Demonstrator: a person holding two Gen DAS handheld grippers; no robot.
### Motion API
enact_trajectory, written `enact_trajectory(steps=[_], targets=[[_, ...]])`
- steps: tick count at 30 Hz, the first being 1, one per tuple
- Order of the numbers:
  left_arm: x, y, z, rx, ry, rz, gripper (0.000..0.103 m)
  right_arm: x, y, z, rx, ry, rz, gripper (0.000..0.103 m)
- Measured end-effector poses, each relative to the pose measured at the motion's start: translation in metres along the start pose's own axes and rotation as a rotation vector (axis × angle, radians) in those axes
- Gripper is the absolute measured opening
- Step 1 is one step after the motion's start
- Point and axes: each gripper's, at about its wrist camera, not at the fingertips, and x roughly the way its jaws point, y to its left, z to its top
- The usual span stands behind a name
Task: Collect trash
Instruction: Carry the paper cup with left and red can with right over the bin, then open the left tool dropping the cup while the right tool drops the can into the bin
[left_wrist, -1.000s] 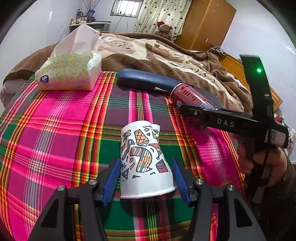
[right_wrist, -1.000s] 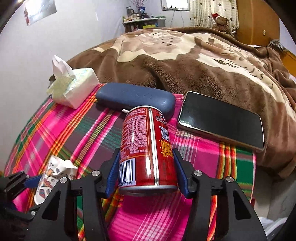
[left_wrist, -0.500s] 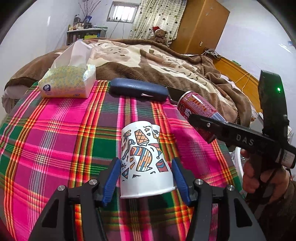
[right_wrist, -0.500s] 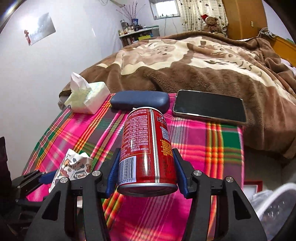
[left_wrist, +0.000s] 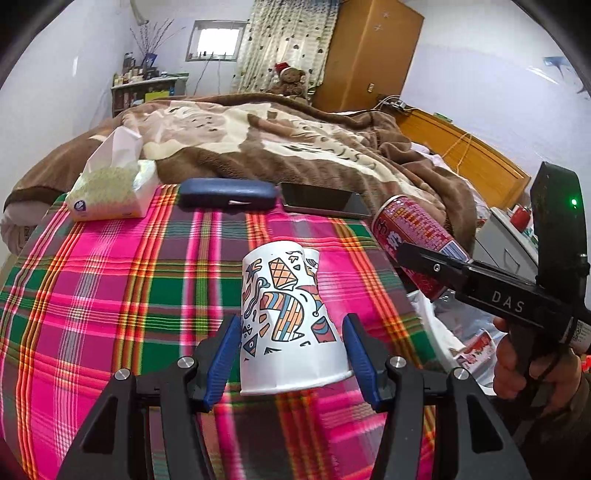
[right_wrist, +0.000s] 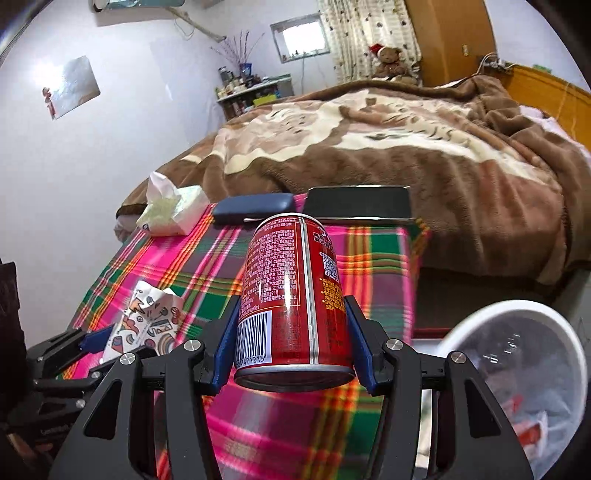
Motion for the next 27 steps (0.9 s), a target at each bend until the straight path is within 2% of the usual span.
enact_trajectory(steps=[7,16,23,27], targets=[[-0.015,-0.04,-0.002,0.067,-0.02,-0.018,0.057,-0.036,-0.026,-0.015,0.051,-0.034,-0.033,0.054],[-0.012,-0.107,-0.008,0.156,-0.017,-0.076,0.057,-0.077,-0.075,-0.038,0.139,-0.073,-0.128,0.054],[0.005,-0.159,-0.015,0.217,0.02,-0.143,0.058,-0.095,-0.111,-0.056,0.195,-0.064,-0.235,0.055],[0.022,-0.187,-0.018,0.242,0.051,-0.181,0.059,-0.093,-0.132,-0.065,0.237,-0.025,-0.279,0.055]])
